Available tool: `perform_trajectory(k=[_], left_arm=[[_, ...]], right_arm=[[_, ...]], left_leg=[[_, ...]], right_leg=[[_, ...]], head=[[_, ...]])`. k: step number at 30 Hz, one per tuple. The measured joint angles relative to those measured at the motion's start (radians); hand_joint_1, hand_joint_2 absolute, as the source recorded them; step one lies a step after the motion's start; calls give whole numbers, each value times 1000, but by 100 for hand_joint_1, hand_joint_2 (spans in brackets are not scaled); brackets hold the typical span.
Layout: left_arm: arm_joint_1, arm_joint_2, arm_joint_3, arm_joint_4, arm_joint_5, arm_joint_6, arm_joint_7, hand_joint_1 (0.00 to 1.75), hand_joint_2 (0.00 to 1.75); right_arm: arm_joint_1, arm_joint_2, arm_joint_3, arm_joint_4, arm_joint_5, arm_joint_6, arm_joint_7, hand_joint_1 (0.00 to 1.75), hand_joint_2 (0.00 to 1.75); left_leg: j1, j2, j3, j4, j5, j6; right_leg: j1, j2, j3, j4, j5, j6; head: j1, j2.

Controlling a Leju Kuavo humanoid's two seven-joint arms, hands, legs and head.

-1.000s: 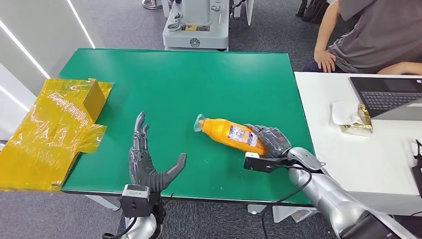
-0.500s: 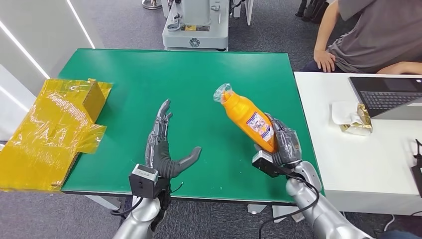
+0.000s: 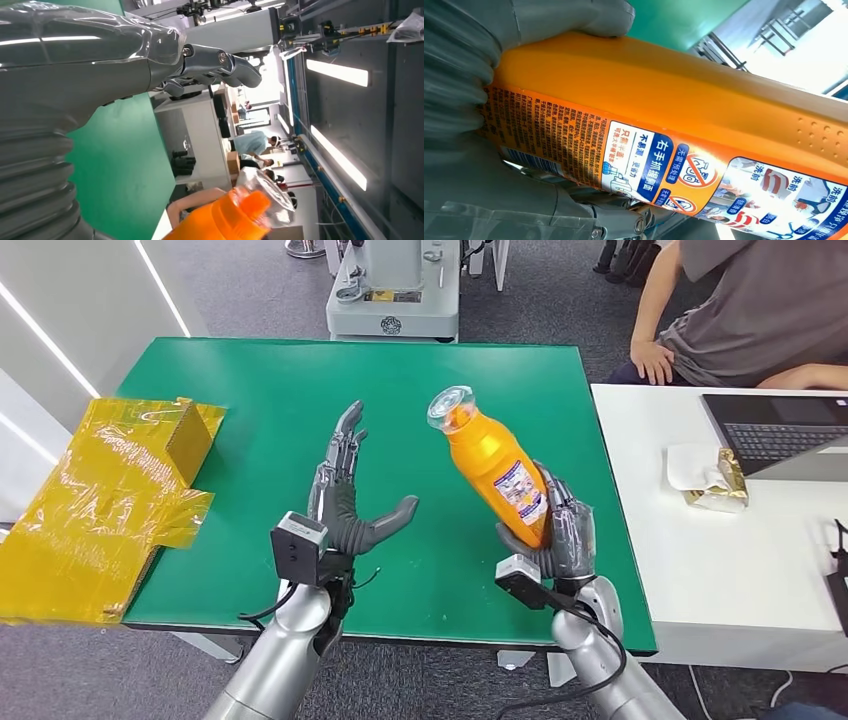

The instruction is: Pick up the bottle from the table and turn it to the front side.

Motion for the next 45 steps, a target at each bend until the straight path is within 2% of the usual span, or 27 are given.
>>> perform_trajectory(k=[9,15,23,31,38,45], left_arm=[[-22,-10,3,23,-29,-83,39,0,175],[-29,-13,3,22,-32,-100,50,0,175],[-29,-23,-2,-12,-40,-146,67,0,175],[-30,-30,-8,-17,-38,-154,71,0,175],[-35,-36,-8,-17,-36,-165,78,0,175],[-36,-36,-13,-20,-56,-177,97,0,175]], right_arm=[[53,24,-5,-150,118,0,-4,175,175],[65,33,7,-185,107,0,-6,175,175],[9,33,113,-93,33,0,-6,175,175],[-20,34,151,-45,27,6,-6,175,175],[-62,46,182,45,29,71,-8,175,175],[-98,49,235,88,-33,68,-9,175,175]], left_leg=[[0,0,0,0,0,0],[0,0,0,0,0,0],[0,0,0,0,0,0],[0,0,0,0,0,0],[0,1,0,0,0,0],[0,1,0,0,0,0]], right_leg=[[0,1,0,0,0,0],[0,1,0,0,0,0],[0,0,0,0,0,0],[0,0,0,0,0,0],[0,1,0,0,0,0],[0,1,0,0,0,0]], head=[[0,0],[0,0],[0,0],[0,0],[0,0],[0,0]])
